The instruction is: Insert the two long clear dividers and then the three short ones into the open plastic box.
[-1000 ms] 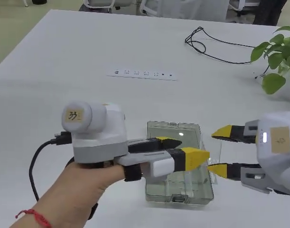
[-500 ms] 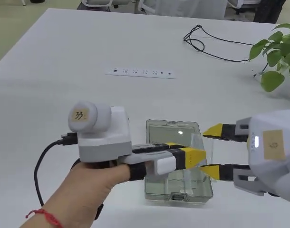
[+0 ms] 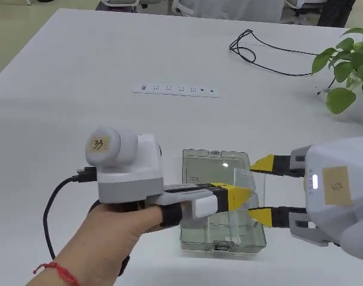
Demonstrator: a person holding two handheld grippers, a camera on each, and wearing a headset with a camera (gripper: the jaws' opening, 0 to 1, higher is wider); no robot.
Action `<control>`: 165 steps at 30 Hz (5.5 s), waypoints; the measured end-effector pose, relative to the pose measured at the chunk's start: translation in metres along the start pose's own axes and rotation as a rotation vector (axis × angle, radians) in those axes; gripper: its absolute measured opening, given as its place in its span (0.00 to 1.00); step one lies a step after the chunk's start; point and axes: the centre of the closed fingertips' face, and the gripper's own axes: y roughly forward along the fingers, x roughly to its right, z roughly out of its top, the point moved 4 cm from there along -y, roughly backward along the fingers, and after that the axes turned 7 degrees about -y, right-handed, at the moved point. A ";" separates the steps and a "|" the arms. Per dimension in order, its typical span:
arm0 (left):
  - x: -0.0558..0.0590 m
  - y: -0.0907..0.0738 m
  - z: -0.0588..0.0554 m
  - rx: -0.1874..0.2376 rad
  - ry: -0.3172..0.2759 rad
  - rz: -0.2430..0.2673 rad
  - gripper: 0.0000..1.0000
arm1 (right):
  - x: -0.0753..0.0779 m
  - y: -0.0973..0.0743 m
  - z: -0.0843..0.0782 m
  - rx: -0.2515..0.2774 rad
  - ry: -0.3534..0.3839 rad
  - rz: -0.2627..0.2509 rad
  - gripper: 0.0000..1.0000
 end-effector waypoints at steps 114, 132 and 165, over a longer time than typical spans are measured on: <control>0.004 -0.045 -0.024 -0.045 0.561 -0.072 0.13 | 0.003 -0.021 0.003 0.382 0.348 0.478 0.02; -0.031 -0.063 -0.021 -0.018 0.557 0.075 0.46 | 0.021 0.011 -0.027 0.282 0.363 0.383 0.02; -0.075 -0.070 -0.032 -0.039 0.474 0.194 0.94 | -0.006 0.099 -0.066 0.225 0.349 0.419 0.02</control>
